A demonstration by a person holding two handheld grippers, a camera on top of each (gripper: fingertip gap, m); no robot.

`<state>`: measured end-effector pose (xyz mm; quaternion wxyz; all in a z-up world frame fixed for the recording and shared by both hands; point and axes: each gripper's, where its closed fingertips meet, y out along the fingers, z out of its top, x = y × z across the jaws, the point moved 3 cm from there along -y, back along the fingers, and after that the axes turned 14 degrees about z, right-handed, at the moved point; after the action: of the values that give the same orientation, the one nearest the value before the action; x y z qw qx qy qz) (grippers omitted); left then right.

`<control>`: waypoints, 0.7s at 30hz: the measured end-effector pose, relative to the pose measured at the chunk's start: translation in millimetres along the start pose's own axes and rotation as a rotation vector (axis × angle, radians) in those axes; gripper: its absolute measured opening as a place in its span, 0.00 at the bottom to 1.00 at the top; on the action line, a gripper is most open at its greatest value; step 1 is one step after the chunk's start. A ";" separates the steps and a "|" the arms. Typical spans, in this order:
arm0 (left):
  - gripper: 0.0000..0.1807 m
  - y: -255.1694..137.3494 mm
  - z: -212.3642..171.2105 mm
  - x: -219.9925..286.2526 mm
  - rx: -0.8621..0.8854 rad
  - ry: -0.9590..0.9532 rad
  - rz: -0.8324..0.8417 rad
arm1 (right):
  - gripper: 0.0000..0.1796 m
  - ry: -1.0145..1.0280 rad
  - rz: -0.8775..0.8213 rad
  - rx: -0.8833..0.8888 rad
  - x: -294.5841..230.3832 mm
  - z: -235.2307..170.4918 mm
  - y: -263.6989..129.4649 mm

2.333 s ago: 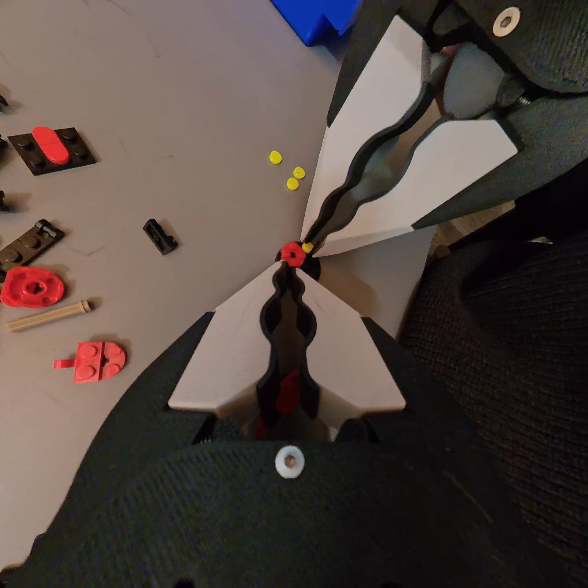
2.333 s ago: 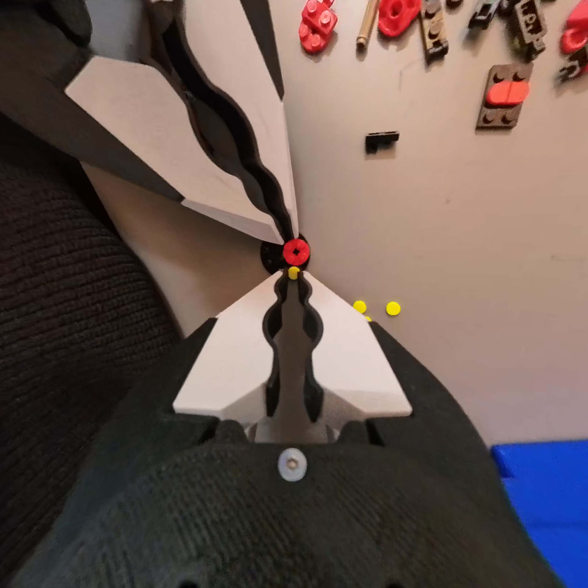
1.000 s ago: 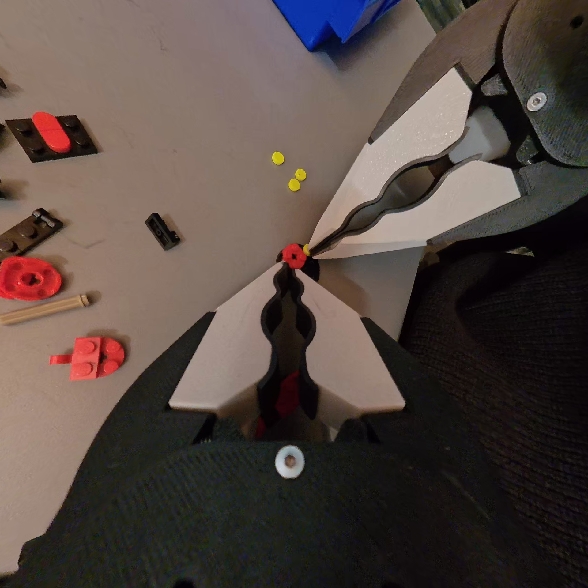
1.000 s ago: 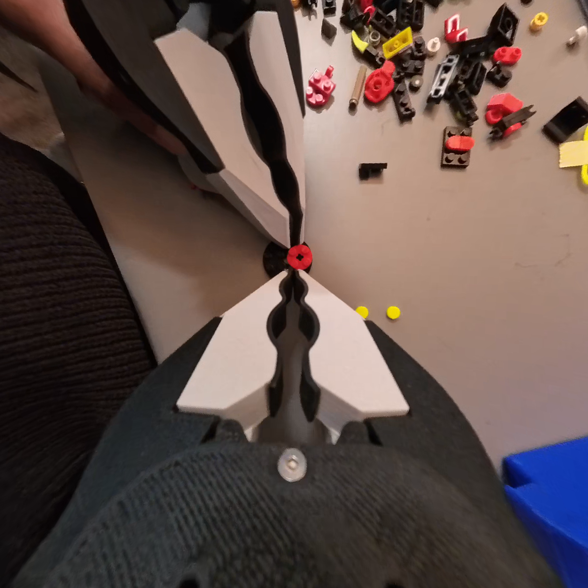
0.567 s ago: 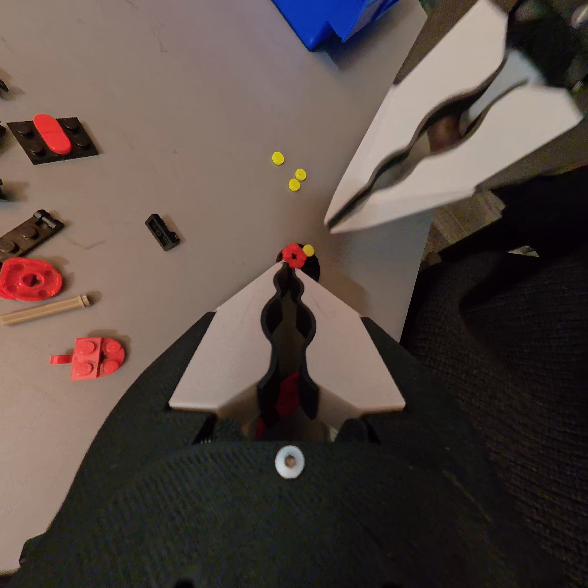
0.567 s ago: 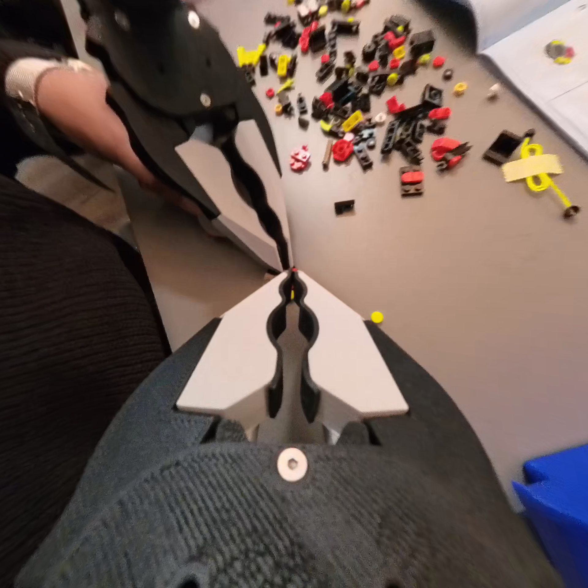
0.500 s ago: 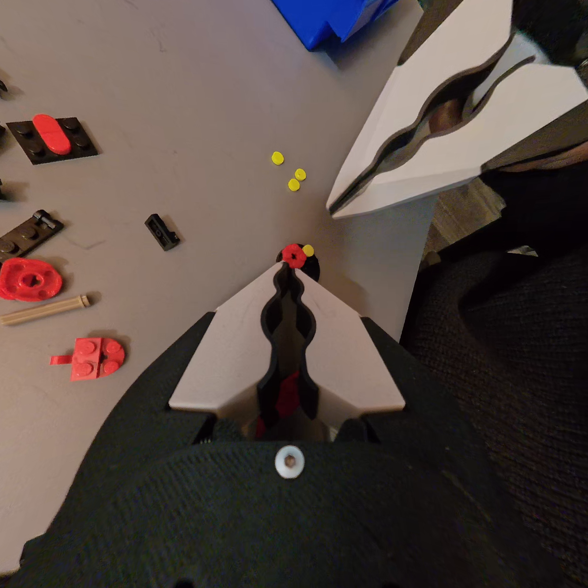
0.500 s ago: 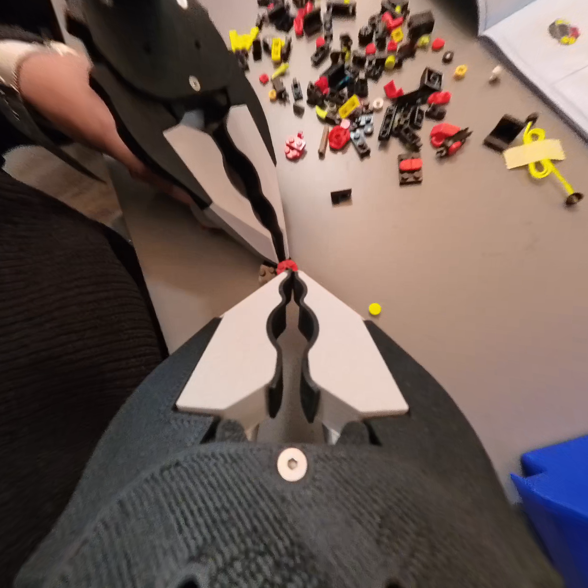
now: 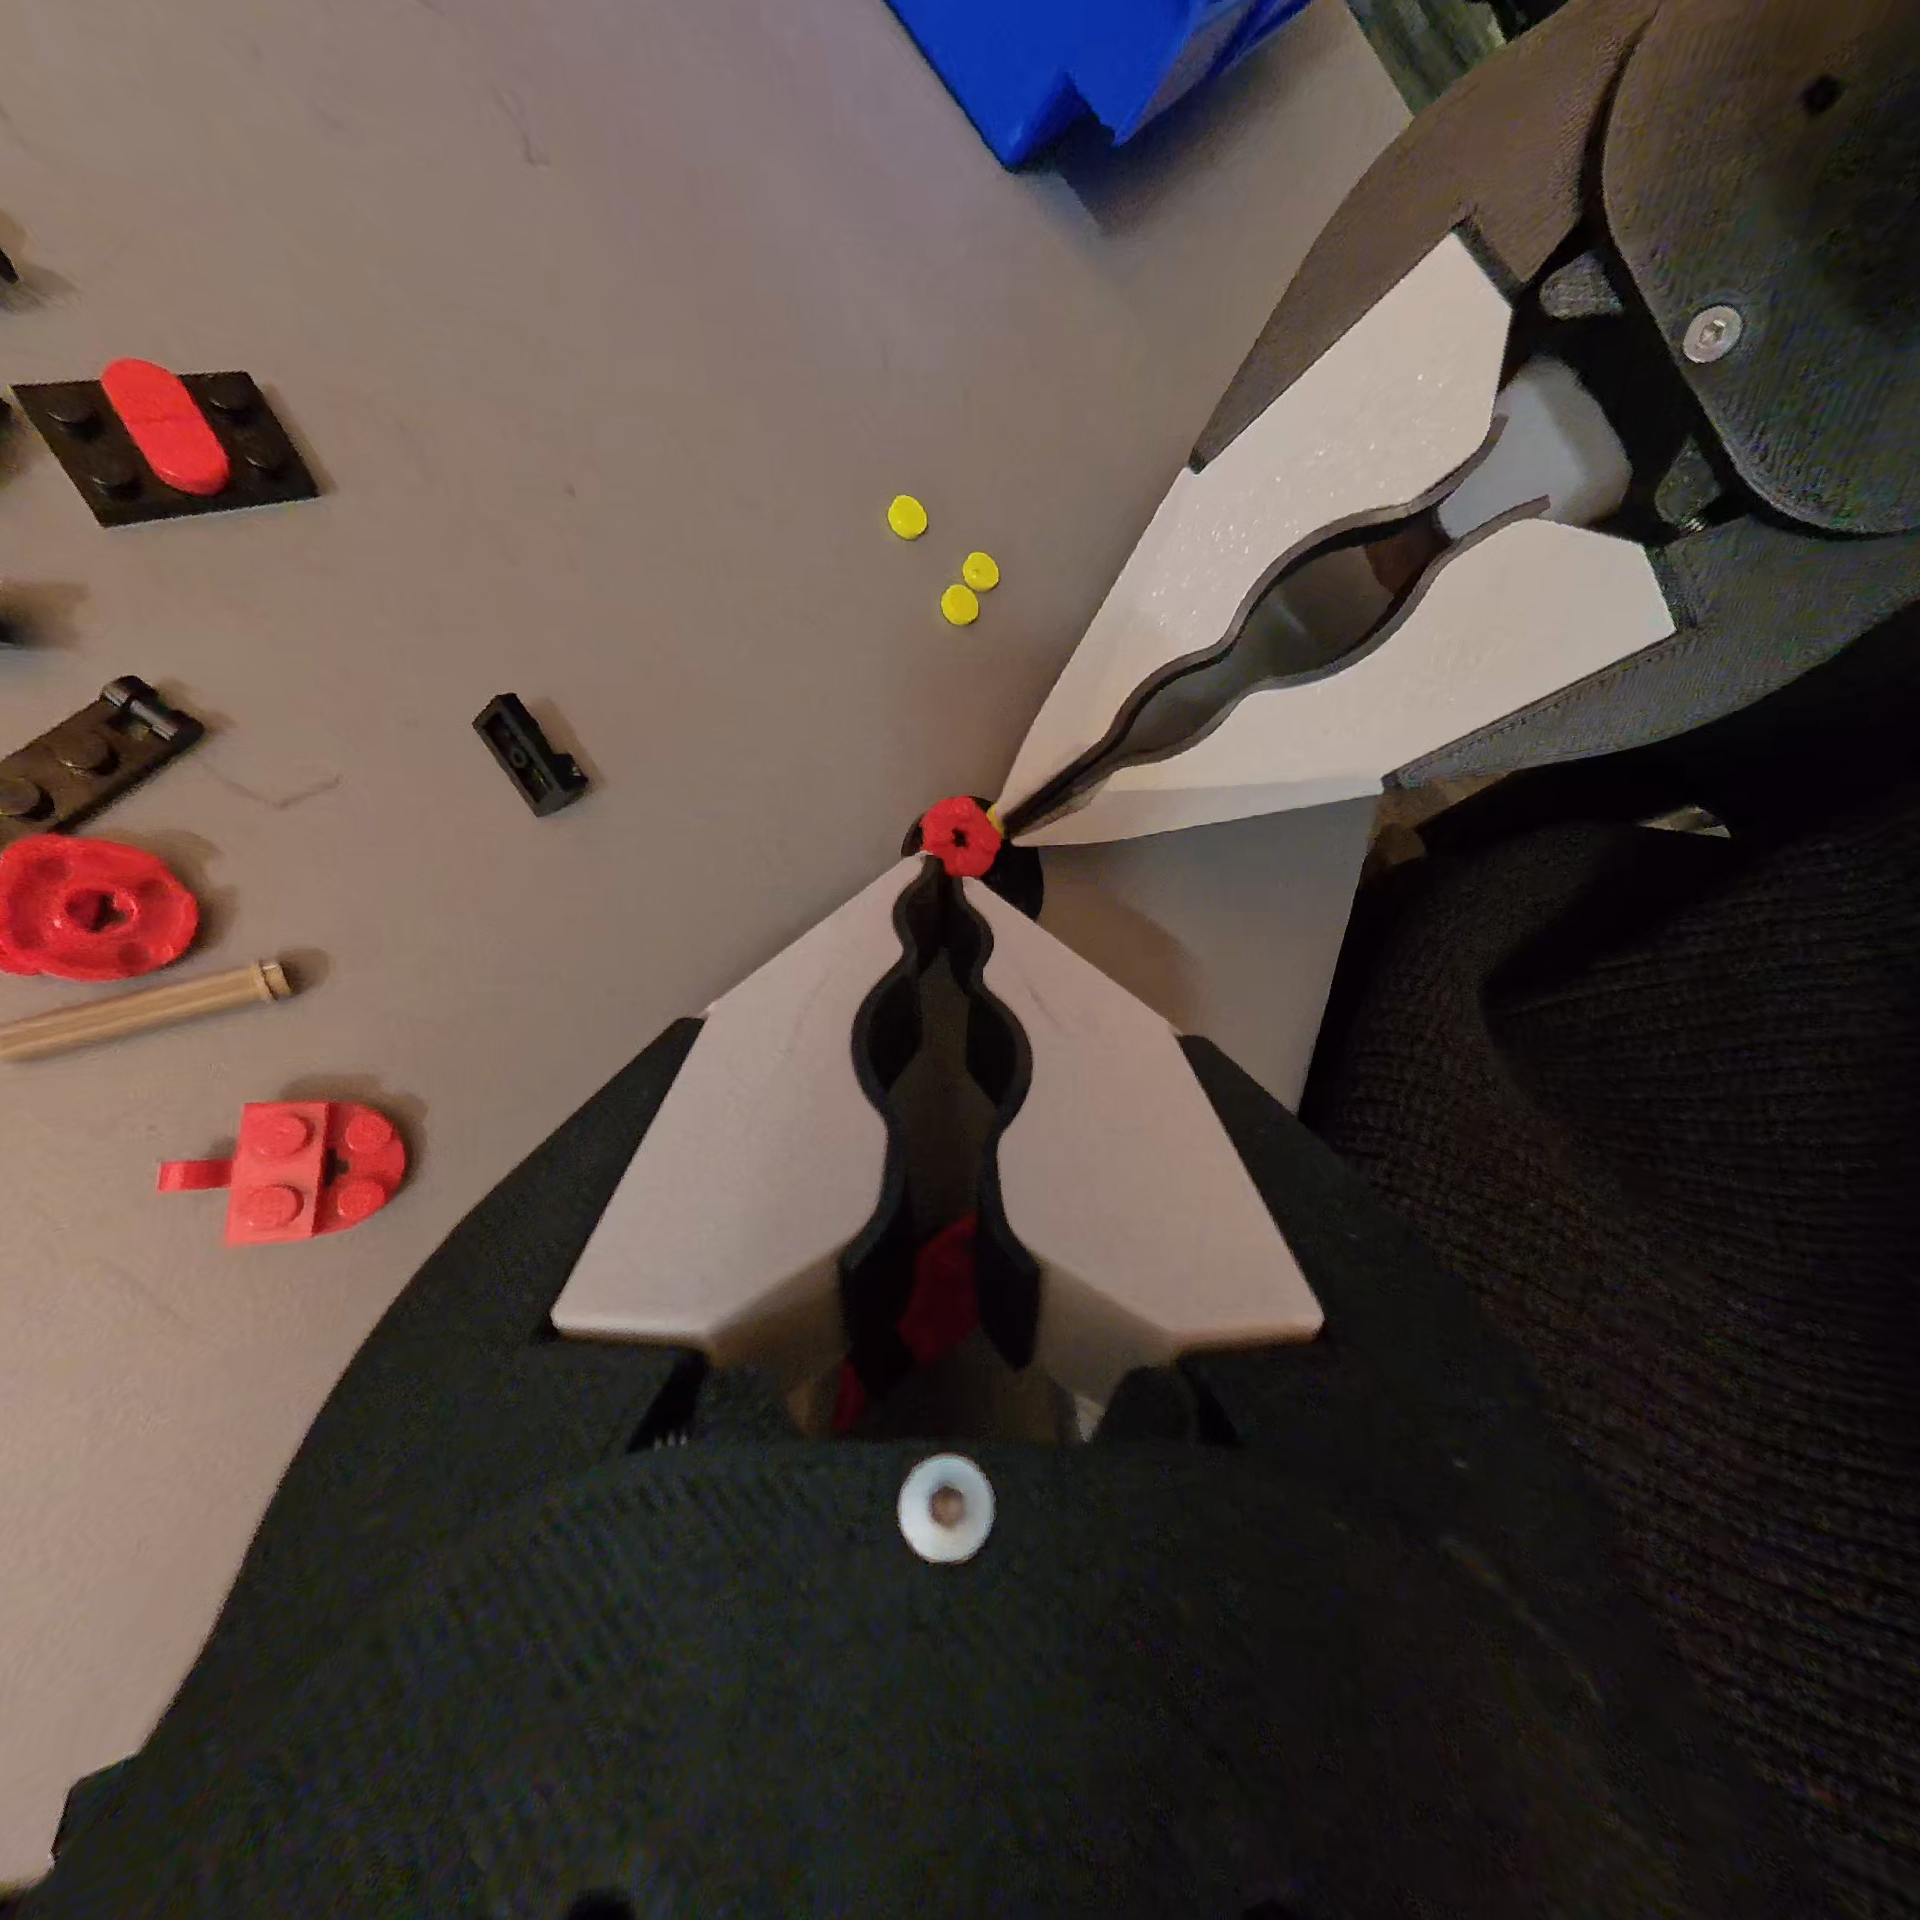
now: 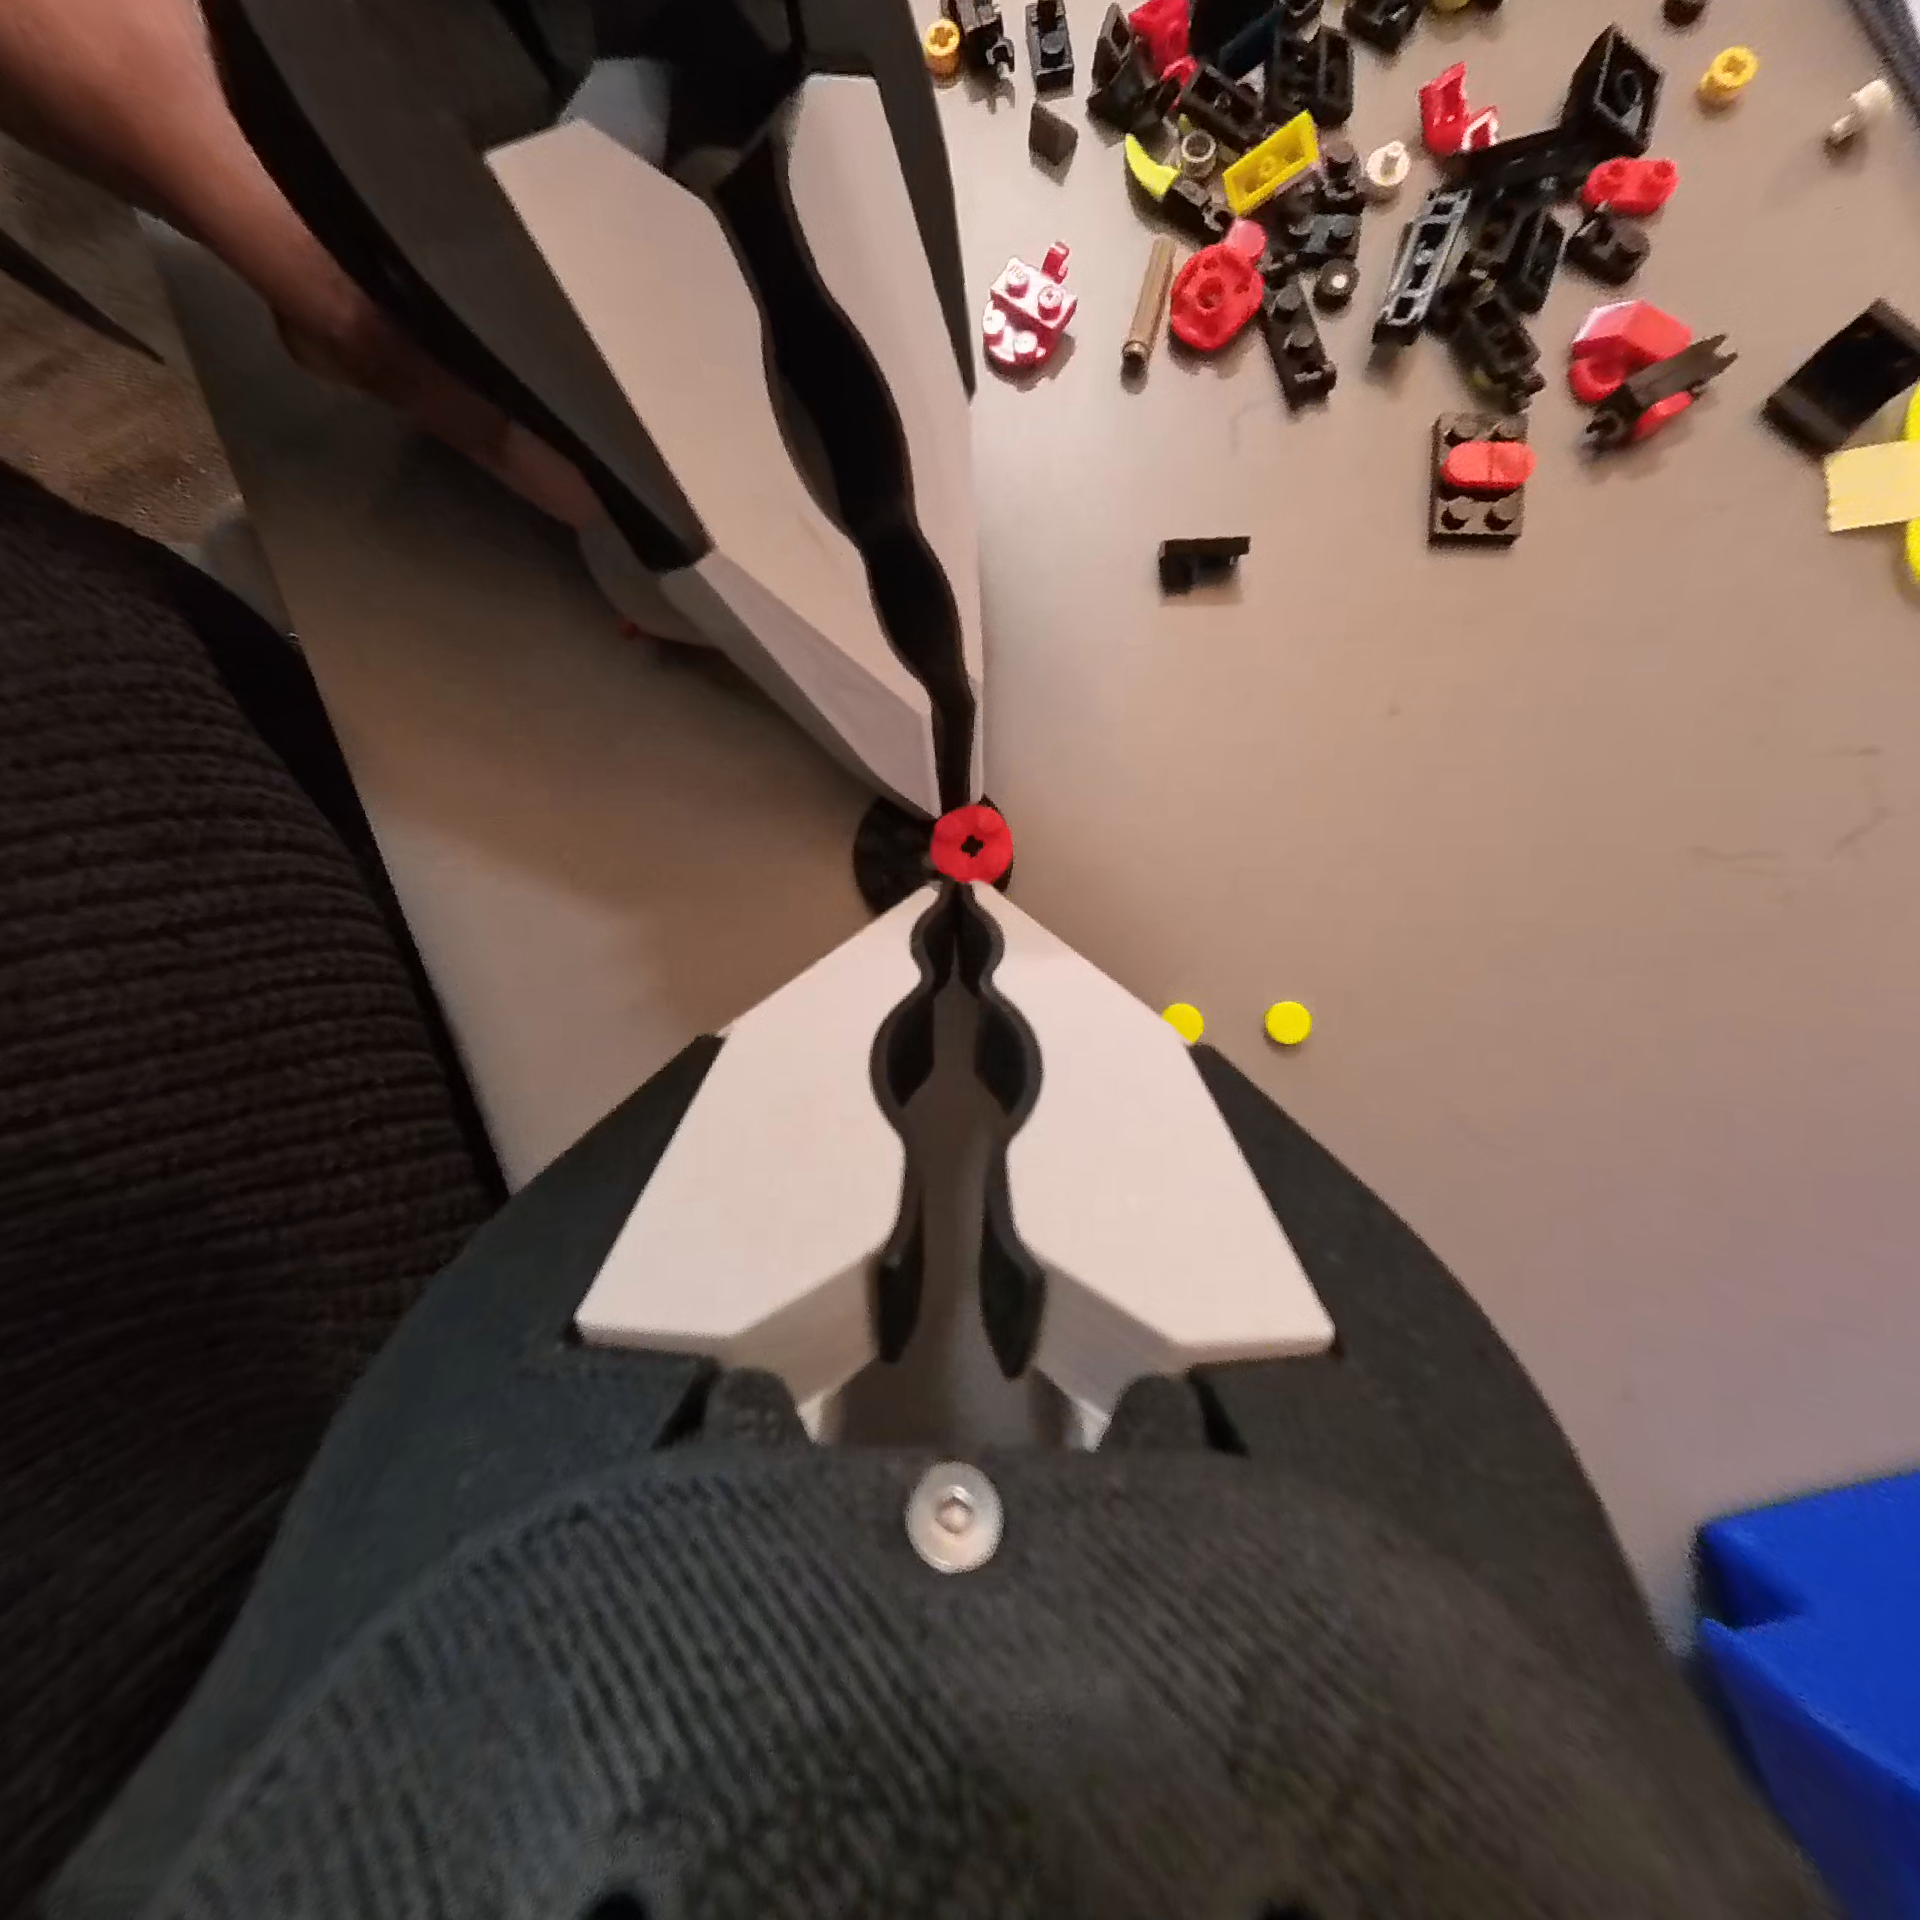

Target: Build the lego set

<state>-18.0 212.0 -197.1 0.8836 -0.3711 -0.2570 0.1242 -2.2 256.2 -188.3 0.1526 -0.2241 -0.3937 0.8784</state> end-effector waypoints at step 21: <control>0.00 0.7 3.9 -5.2 0.022 -0.054 0.014 | 0.04 0.091 -0.107 0.035 39.1 -25.5 -34.1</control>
<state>-24.4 212.7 -197.2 0.8795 -0.3597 -0.2767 0.1432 -19.3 311.3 -188.2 0.2211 -0.2397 -0.3821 0.8647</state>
